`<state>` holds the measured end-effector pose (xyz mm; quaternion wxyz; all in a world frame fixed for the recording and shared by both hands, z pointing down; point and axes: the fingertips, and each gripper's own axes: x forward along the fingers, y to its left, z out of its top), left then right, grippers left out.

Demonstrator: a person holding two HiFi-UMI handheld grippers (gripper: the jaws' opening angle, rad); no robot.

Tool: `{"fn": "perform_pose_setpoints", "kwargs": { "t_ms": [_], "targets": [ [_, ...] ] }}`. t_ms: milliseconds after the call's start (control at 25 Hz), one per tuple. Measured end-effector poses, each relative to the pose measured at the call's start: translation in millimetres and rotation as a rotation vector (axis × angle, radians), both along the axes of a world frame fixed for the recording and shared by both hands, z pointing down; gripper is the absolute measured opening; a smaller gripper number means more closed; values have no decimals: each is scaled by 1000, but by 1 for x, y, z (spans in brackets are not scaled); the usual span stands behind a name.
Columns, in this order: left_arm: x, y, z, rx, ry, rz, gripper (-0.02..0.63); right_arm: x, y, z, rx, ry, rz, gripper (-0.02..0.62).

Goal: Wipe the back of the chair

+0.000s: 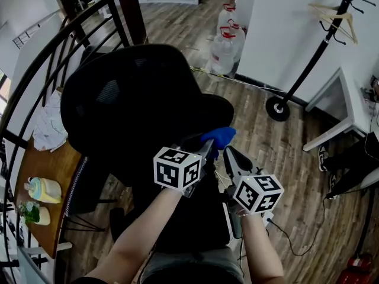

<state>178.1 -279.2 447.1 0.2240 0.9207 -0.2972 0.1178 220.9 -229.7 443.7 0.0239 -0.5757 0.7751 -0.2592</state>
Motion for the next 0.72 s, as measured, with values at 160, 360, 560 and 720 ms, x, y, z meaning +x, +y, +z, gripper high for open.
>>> {"fn": "perform_pose_setpoints", "kwargs": {
  "t_ms": [160,360,560,720],
  "targets": [
    [-10,-7,5,-2,-9,-29,66,-7,-3,8,-14,-10,-15,29],
    [-28,-11,7,-11,0,-75,66,-22,-4,10,-28,-23,-50,29],
    [-49,-14,8,-14,3,-117,66,-35,-6,8,-29,-19,-78,29],
    [-68,-16,6,-10,8,-156,66,-50,-7,6,-26,-21,-103,29]
  ]
}}
